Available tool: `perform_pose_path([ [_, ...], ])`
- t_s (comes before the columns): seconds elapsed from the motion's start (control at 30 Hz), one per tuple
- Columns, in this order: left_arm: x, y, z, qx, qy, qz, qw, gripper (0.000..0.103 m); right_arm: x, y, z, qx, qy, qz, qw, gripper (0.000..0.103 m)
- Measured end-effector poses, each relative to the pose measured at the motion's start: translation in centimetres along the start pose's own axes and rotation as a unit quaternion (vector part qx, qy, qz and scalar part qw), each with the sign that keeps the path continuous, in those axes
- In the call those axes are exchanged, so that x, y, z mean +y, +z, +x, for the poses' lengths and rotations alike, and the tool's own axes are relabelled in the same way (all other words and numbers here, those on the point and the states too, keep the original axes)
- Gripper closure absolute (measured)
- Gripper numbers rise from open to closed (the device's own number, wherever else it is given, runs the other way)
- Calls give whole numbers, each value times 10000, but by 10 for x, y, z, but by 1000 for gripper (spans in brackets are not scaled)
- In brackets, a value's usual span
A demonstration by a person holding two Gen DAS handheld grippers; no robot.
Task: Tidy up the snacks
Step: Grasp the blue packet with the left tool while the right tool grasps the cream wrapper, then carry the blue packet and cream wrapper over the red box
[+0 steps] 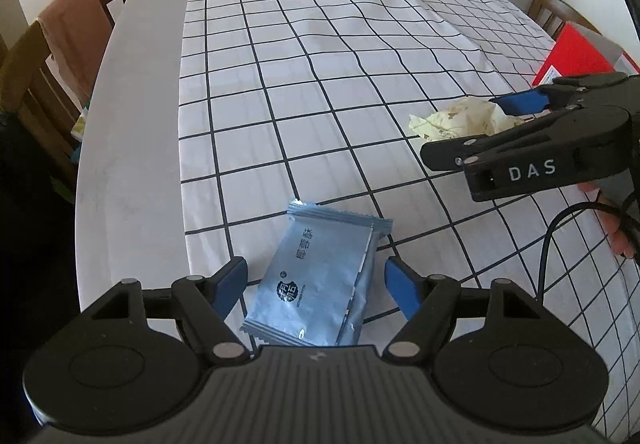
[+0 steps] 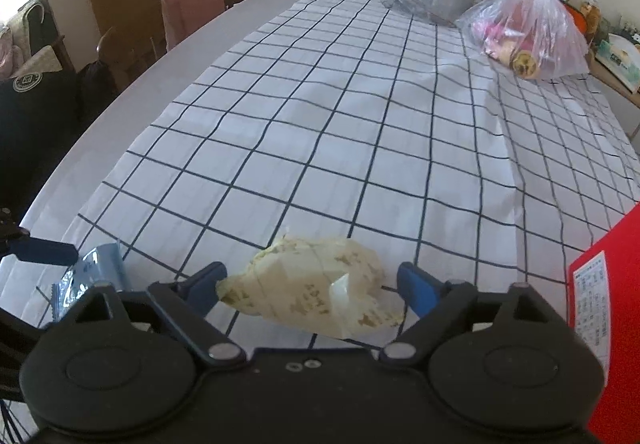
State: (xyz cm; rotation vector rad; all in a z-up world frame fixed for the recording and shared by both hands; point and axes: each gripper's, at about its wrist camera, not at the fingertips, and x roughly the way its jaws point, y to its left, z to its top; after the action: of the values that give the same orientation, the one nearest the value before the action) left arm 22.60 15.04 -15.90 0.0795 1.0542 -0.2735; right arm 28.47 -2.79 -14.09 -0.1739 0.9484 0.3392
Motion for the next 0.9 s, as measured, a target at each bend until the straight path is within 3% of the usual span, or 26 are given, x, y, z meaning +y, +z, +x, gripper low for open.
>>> perform_pose_path([
  [0.13, -4, 0, -1, -42, 88, 62, 9999, 44, 0, -1, 0, 0, 4, -1, 10000, 19],
  [0.33, -7, -2, -2, -94, 175, 45, 9998, 54, -2, -3, -3, -11, 18, -6, 10000, 29],
  [0.67, -9, -2, -5, -86, 241, -266, 9993, 56, -10, -15, -20, -40, 190, 144, 9997, 46],
  [0.9, -20, -8, -14, -38, 327, -510, 9982, 56, -13, -30, -42, -83, 416, 264, 9988, 49],
])
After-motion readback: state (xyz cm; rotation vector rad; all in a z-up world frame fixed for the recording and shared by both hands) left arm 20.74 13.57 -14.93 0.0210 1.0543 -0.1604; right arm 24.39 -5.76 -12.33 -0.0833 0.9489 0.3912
